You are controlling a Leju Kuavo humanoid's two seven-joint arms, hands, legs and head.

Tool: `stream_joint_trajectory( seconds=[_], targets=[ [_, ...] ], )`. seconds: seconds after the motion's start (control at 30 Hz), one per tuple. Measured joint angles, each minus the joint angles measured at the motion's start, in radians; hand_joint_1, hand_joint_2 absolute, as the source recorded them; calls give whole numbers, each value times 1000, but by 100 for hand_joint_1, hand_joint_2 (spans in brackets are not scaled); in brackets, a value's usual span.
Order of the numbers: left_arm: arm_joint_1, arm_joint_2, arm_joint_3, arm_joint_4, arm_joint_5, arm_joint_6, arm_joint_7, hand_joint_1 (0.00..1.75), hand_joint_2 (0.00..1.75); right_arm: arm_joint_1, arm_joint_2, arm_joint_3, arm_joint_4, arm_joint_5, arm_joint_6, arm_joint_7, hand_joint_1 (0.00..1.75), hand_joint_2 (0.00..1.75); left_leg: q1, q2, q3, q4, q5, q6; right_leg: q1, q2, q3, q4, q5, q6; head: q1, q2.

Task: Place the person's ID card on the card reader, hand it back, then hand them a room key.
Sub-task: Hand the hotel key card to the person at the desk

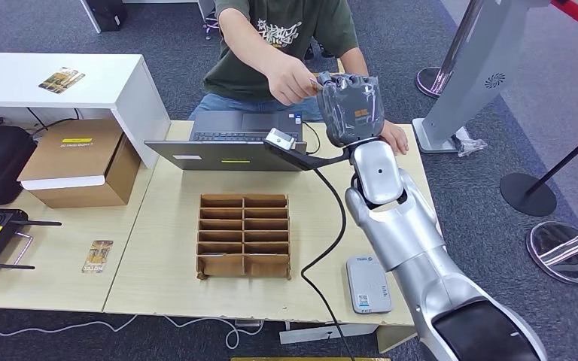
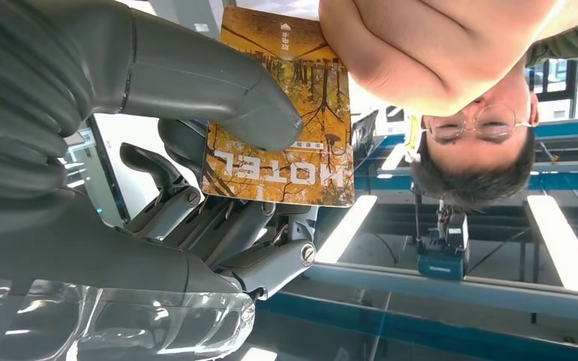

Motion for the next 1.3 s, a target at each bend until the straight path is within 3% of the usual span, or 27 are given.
stream_joint_trajectory(
  seconds=[0.07, 0.2, 0.27, 1.3],
  targets=[
    [0, 0, 0, 0, 2, 0, 0, 0, 0, 0, 0, 0, 0, 0, 2, 0, 164, 175, 0, 0, 0, 0, 0, 0, 0, 0, 0, 0, 0, 0, 0, 0],
    [0, 0, 0, 0, 7, 0, 0, 0, 0, 0, 2, 0, 0, 1, 2, 1, 10, 175, 0, 0, 0, 0, 0, 0, 0, 0, 0, 0, 0, 0, 0, 0],
    [0, 0, 0, 0, 8, 0, 0, 0, 0, 0, 3, 0, 0, 1, 0, 1, 0, 175, 0, 0, 0, 0, 0, 0, 0, 0, 0, 0, 0, 0, 0, 0],
    [0, 0, 0, 0, 12, 0, 4, 0, 0, 1, 11, -4, 0, 3, -24, 14, 0, 175, 0, 1, 0, 0, 0, 0, 0, 0, -1, 0, 0, 0, 0, 0]
  ],
)
